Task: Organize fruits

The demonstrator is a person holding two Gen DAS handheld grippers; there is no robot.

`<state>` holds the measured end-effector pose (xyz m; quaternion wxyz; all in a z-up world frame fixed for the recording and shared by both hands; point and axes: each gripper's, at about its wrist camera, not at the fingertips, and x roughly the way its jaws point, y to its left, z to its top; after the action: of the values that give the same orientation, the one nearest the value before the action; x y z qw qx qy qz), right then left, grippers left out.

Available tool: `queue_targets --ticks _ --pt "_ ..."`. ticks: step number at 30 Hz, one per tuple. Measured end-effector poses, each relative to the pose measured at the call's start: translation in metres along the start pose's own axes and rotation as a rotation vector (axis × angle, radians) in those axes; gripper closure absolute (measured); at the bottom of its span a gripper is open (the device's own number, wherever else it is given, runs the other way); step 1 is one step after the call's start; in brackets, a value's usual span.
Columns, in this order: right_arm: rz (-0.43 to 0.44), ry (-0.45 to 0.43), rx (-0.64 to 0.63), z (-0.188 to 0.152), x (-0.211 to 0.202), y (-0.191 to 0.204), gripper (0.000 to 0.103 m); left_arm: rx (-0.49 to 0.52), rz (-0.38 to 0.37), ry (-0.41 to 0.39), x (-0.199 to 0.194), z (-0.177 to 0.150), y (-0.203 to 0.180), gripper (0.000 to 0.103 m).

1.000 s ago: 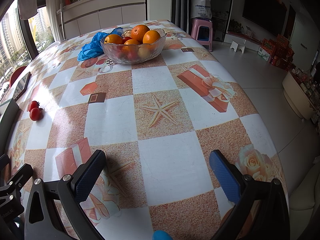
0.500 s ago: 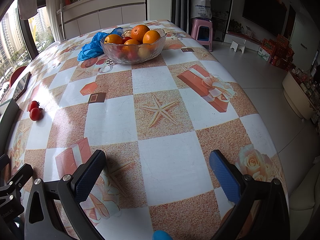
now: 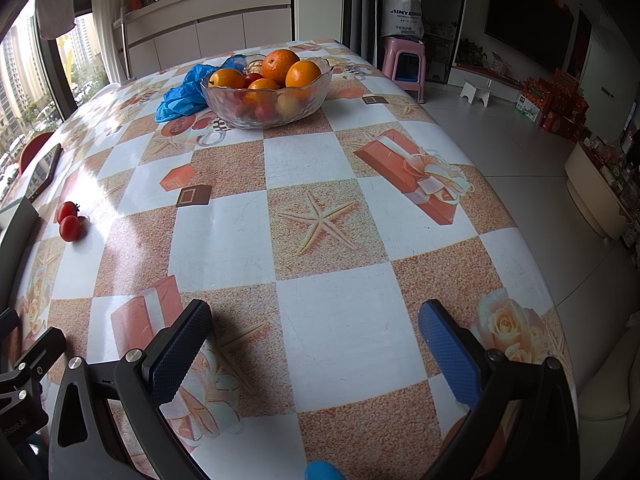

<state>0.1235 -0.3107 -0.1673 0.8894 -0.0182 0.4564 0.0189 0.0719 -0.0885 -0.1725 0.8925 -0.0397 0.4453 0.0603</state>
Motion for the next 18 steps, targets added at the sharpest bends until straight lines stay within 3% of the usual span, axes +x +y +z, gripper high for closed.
queue_targets --ticks 18 --pt "0.000 0.000 0.000 0.0001 0.0000 -0.0001 0.000 0.002 0.000 0.005 0.0003 0.0009 0.0002 0.001"
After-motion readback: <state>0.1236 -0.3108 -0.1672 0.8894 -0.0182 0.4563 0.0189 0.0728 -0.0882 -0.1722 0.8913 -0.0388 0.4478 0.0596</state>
